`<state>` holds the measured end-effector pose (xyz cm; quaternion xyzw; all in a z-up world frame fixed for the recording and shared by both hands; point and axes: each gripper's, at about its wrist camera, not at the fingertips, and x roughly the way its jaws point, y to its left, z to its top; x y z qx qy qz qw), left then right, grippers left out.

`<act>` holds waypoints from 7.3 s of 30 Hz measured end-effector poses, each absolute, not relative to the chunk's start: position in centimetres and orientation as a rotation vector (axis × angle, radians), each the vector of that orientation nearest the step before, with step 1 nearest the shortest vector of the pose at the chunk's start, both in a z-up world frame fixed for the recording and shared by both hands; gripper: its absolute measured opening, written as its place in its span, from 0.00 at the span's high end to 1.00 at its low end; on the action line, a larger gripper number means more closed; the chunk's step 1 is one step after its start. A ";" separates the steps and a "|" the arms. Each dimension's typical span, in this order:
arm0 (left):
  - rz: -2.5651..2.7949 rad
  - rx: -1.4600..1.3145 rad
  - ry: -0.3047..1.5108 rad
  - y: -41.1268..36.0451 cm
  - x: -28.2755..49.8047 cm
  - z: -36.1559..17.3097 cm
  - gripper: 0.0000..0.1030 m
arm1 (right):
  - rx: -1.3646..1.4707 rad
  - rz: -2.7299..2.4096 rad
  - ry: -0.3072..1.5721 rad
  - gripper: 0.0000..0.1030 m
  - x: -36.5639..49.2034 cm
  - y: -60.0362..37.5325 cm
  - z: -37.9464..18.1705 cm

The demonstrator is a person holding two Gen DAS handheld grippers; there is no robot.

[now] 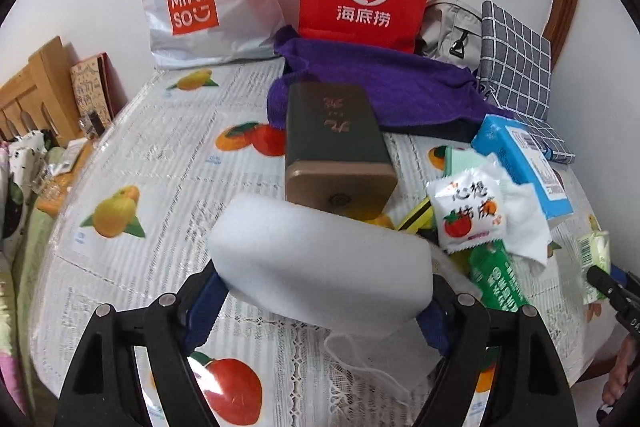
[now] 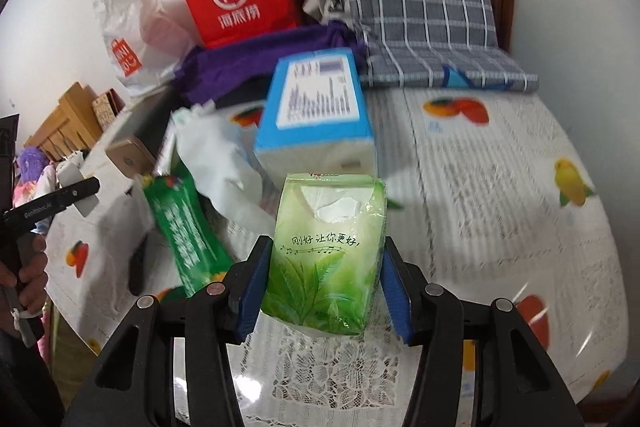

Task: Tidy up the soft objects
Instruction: 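Carry both items onto the purple towel and open both tools to release them, then grasp the white glove and mint cloth with the right tool while the left tool grasps the white mesh bag, then carry the glove, cloth and mesh bag onto the purple towel and open both tools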

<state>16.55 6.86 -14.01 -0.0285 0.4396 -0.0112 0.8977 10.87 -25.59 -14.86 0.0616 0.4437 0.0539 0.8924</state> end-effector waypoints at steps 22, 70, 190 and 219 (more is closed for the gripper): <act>0.005 -0.008 0.837 5.7 26.2 -6.4 0.22 | 0.089 0.171 0.804 0.49 25.0 -23.1 -6.5; -0.071 -0.156 1.097 6.1 48.4 -17.0 0.20 | -0.011 0.296 1.082 0.48 44.5 -19.8 -18.8; -0.162 -0.108 1.055 7.8 14.7 -19.0 0.87 | 0.171 0.192 0.840 0.93 7.9 -26.4 -13.8; -0.104 0.019 1.068 3.7 15.3 -19.7 0.93 | 0.228 0.226 0.932 0.93 10.7 -27.1 -18.8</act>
